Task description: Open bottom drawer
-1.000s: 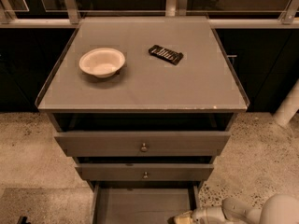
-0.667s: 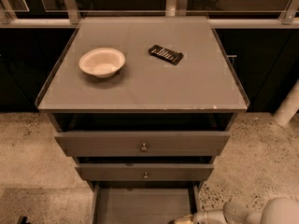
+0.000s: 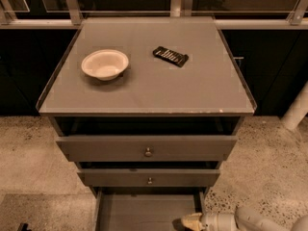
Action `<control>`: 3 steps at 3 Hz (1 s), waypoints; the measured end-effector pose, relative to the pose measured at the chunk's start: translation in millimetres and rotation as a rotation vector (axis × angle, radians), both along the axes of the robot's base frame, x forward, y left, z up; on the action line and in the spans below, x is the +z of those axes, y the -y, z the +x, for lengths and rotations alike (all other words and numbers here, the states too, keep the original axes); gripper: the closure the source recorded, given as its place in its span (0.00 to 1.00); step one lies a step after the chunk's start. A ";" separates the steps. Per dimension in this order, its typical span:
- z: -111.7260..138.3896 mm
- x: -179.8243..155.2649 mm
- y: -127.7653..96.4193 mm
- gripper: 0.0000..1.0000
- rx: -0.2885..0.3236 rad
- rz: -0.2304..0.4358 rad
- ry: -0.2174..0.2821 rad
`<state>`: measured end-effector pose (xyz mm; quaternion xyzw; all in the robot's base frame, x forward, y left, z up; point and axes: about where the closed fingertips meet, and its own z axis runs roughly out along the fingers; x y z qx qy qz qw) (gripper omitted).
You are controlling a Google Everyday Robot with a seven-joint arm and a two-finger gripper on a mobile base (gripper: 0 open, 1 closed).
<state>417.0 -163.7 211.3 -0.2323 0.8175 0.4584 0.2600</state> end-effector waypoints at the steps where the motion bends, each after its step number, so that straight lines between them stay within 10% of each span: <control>1: 42.1 44.9 1.2 1.00 -0.055 -0.023 0.198; 3: 46.7 49.1 -5.6 0.58 -0.053 -0.014 0.216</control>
Offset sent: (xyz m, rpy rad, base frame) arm 0.0374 -0.0013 0.0397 -0.0213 -0.1762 -0.0495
